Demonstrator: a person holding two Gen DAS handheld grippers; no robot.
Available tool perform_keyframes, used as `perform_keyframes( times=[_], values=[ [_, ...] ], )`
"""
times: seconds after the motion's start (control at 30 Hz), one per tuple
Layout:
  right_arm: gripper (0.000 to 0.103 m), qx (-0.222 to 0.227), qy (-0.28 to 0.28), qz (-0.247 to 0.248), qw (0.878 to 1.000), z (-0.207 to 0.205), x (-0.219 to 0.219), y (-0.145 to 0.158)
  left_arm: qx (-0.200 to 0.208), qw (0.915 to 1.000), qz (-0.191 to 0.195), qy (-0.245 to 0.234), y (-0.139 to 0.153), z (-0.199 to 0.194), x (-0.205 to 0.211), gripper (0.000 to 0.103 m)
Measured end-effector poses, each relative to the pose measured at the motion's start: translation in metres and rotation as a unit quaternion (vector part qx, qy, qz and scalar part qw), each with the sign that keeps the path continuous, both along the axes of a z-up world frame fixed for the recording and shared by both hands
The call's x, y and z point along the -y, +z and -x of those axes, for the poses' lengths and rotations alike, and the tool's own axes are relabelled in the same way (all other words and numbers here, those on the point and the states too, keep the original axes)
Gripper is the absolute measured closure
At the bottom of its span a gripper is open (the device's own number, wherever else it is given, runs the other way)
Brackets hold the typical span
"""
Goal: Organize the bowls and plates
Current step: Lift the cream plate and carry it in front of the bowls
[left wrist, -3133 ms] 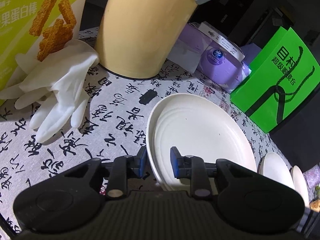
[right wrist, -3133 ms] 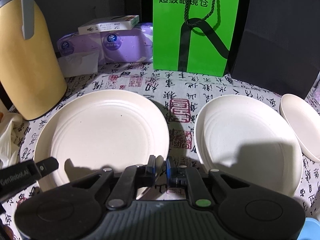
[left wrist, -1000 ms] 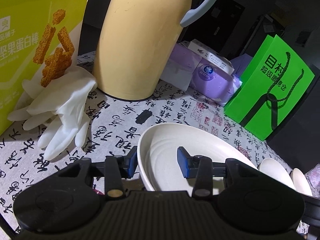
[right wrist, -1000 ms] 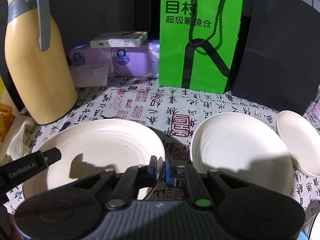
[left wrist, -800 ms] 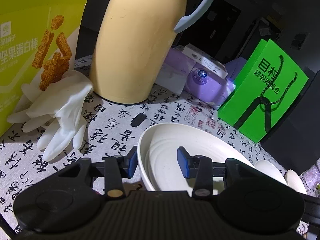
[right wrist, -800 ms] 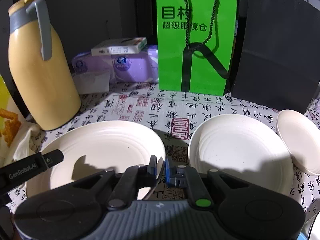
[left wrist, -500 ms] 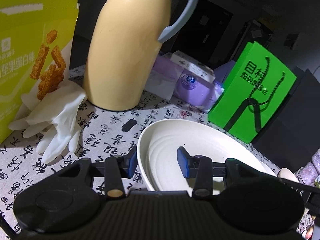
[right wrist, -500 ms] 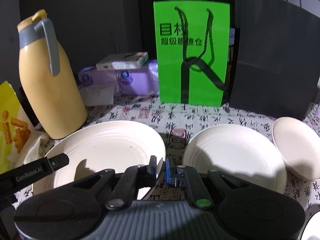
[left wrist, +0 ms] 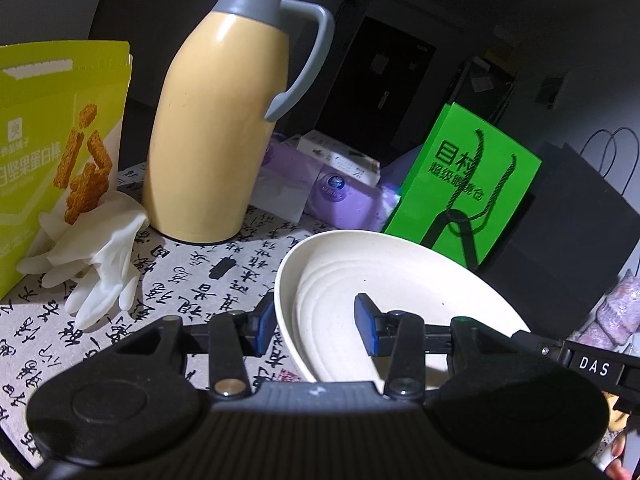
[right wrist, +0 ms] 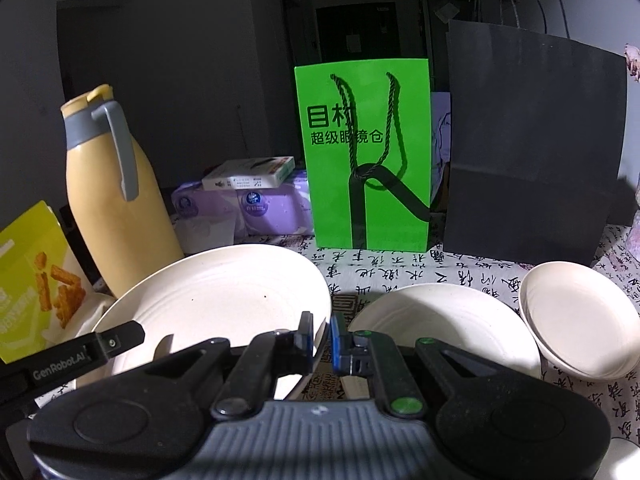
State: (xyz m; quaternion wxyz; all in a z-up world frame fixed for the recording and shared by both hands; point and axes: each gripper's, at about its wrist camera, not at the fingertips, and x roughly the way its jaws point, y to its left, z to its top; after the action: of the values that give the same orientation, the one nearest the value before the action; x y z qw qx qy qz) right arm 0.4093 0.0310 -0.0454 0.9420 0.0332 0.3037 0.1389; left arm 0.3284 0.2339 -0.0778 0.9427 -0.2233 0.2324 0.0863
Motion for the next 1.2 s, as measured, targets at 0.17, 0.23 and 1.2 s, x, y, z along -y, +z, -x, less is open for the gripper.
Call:
perform_keyframes(
  times=[0.17, 0.23, 1.2],
  values=[
    [0.095, 0.01, 0.002, -0.019, 1.0, 0.01, 0.012, 0.007, 0.005, 1.0, -0.006, -0.004, 0.008, 0.005, 0.011, 0.061],
    [0.095, 0.02, 0.0, -0.021, 1.0, 0.015, 0.014, 0.01, 0.01, 0.9999, -0.011, -0.004, 0.013, 0.007, 0.016, 0.061],
    [0.095, 0.095, -0.004, -0.057, 0.994, 0.108, 0.077, 0.055, 0.062, 0.9972, -0.039, -0.014, 0.066, 0.088, 0.082, 0.061]
  ],
)
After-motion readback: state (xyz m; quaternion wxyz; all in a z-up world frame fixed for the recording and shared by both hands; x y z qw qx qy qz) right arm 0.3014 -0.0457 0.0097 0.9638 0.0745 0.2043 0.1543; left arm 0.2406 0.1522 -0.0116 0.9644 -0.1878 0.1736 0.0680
